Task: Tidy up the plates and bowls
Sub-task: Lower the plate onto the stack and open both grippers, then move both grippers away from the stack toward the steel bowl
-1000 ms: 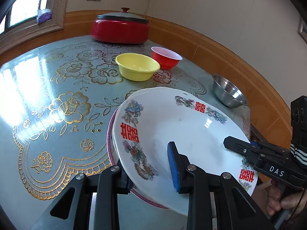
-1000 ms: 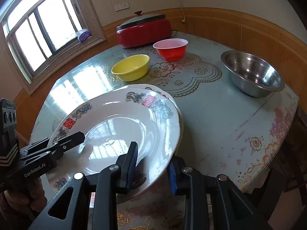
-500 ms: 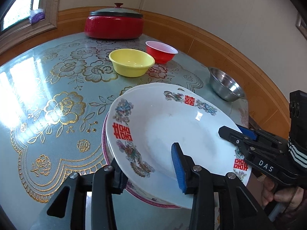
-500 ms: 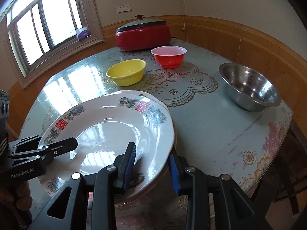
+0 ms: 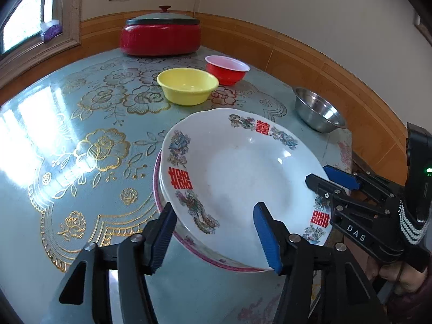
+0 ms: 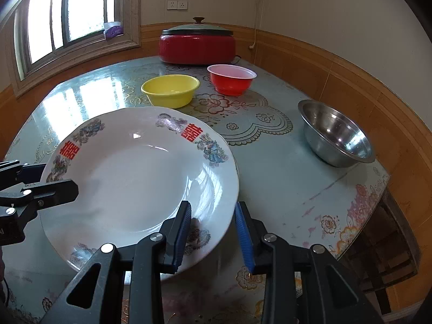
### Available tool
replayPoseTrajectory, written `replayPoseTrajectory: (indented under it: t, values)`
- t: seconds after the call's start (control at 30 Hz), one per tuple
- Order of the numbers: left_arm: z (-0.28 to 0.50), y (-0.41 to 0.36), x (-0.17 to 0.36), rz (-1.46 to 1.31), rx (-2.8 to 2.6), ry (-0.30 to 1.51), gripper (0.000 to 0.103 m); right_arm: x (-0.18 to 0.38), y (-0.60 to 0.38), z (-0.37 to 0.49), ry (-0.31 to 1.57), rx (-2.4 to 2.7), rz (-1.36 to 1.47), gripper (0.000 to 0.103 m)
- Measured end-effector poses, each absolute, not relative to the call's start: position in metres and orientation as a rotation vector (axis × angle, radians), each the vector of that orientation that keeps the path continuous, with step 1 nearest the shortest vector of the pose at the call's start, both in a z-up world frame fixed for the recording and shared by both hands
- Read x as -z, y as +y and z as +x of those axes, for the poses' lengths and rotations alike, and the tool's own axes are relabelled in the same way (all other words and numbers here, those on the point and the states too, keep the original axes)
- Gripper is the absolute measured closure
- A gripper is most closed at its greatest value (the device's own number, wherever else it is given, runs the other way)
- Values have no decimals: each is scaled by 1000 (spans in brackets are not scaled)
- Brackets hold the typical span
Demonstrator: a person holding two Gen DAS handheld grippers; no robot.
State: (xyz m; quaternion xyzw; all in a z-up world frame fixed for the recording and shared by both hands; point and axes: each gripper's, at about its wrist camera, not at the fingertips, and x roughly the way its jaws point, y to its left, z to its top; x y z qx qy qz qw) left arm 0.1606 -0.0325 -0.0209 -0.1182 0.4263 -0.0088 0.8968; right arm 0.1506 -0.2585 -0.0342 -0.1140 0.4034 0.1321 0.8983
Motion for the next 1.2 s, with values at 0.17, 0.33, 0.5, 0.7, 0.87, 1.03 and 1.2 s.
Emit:
replayPoseTrajectory:
  t: [0.17,0.33,0.5,0.7,0.87,1.03,1.2]
  values:
    - [151,-19,33,-287,-25,880,43,38,-253,148,837,-263,-252,61]
    - [141,-16,29,-273,-89,822,44,40,-249,145,820,-249,-277,59]
    - [134,-17,23,-263,-138,788,38,40,-246,142,818,-256,-280,56]
    - [130,-15,24,-279,-164,800,36,41,-242,137,820,-284,-260,55]
    - [124,-17,18,-268,-166,770,36,41,-241,135,835,-280,-243,51]
    - [118,-17,14,-257,-166,750,36,40,-242,133,854,-276,-206,51]
    - [117,-19,9,-252,-150,740,36,38,-245,133,888,-278,-158,51]
